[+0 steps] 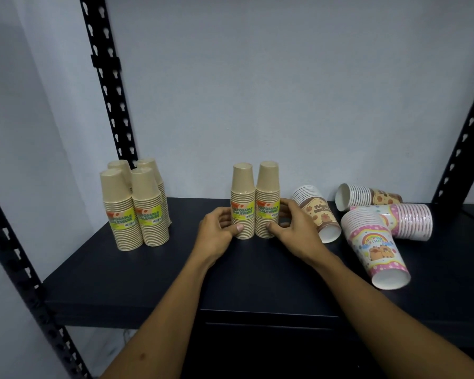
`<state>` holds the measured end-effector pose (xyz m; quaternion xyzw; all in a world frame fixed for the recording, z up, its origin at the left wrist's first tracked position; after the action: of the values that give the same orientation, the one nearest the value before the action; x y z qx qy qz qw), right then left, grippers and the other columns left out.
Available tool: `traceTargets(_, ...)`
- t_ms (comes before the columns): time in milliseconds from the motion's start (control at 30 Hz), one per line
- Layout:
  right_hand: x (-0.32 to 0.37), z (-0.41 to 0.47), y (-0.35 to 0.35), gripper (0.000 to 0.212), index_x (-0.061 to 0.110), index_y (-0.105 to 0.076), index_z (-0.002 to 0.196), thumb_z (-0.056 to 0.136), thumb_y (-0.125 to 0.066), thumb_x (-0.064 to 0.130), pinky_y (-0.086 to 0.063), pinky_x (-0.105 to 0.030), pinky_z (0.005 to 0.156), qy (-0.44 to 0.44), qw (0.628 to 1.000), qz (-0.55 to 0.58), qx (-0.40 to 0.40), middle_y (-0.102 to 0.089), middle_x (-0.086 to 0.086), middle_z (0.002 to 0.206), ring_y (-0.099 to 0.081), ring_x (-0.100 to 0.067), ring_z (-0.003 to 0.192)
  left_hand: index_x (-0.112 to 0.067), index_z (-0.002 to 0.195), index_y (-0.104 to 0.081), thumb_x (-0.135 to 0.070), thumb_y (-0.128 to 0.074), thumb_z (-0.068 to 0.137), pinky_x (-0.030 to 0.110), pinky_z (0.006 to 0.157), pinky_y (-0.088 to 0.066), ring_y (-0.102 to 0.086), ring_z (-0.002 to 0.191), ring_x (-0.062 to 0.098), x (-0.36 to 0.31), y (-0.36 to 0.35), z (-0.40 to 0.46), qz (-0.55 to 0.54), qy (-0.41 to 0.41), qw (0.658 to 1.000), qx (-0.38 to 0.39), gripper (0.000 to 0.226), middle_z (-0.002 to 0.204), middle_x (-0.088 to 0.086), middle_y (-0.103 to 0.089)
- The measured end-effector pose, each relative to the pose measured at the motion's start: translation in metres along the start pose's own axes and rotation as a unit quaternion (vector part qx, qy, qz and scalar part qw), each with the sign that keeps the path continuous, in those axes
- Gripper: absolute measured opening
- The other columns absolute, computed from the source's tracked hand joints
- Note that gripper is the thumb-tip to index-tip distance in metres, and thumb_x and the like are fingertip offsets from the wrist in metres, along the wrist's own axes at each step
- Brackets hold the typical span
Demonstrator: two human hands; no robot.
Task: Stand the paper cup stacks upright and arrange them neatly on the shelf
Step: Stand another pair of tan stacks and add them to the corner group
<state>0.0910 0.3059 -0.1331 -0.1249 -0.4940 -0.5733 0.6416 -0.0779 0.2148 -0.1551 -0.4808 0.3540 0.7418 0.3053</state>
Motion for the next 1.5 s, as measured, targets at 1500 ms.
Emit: traceTargets(1500, 0.115, -0.057, -0.162, 0.048, 0.020, -0.052, 0.120, 0.080, -0.076, 0.014, -0.048, -0.006, 0.068, 0.007, 0.985, 0.079, 0.152, -0.065, 0.008, 0.104, -0.062, 0.003, 0.090, -0.004, 0.123, -0.057, 0.002, -0.067, 0.084, 0.030, 0.099, -0.048, -0.062, 0.106, 0.013, 0.005, 0.191, -0.119, 0.113, 0.059, 0.983, -0.133, 0.041, 0.113, 0.003, -0.067)
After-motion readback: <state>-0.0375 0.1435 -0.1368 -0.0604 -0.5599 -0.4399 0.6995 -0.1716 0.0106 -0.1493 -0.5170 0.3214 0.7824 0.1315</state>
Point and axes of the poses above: each hand's wrist, its own z-axis towards the middle knuckle, its own y-axis out of the back of the hand, x = y × z, the point moved 10 cm from there along z, towards the middle knuckle
